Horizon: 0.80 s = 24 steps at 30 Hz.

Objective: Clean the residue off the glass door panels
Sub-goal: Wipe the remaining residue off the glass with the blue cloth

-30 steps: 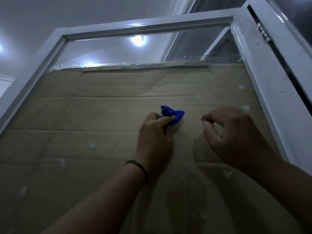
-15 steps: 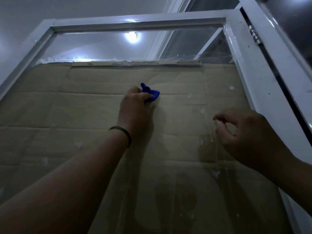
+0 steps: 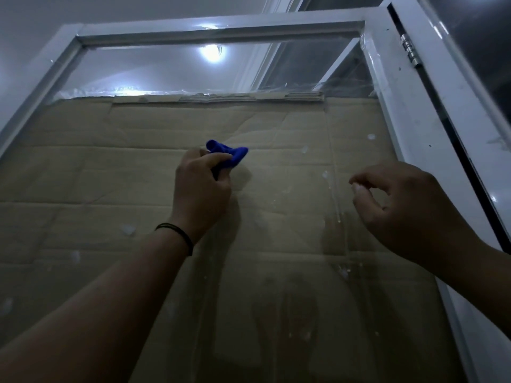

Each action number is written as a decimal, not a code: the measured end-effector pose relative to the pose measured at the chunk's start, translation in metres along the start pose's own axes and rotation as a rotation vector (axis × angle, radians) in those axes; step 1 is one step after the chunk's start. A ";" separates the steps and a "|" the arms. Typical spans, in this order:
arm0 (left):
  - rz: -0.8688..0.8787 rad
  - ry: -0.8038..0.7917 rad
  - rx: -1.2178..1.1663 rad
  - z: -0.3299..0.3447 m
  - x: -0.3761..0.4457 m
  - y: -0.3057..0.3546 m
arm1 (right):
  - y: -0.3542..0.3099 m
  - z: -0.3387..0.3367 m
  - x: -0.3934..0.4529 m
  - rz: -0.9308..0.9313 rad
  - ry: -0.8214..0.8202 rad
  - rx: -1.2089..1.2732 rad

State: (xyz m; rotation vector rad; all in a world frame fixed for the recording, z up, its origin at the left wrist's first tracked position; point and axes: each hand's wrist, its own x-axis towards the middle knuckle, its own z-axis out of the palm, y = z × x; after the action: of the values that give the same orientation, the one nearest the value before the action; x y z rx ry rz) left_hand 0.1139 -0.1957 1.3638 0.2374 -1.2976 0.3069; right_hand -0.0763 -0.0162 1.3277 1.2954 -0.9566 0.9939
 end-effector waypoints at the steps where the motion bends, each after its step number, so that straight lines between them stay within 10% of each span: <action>1: -0.005 -0.039 0.023 0.000 0.000 -0.004 | 0.000 0.000 0.000 0.000 0.001 0.001; 24: 0.061 -0.128 -0.014 0.038 -0.011 0.040 | 0.019 -0.016 -0.013 0.021 -0.001 -0.033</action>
State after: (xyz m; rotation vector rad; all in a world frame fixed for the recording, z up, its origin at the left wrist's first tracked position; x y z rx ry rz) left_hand 0.0627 -0.1722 1.3629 0.2085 -1.4346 0.3392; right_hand -0.0982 0.0000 1.3200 1.2610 -0.9851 0.9899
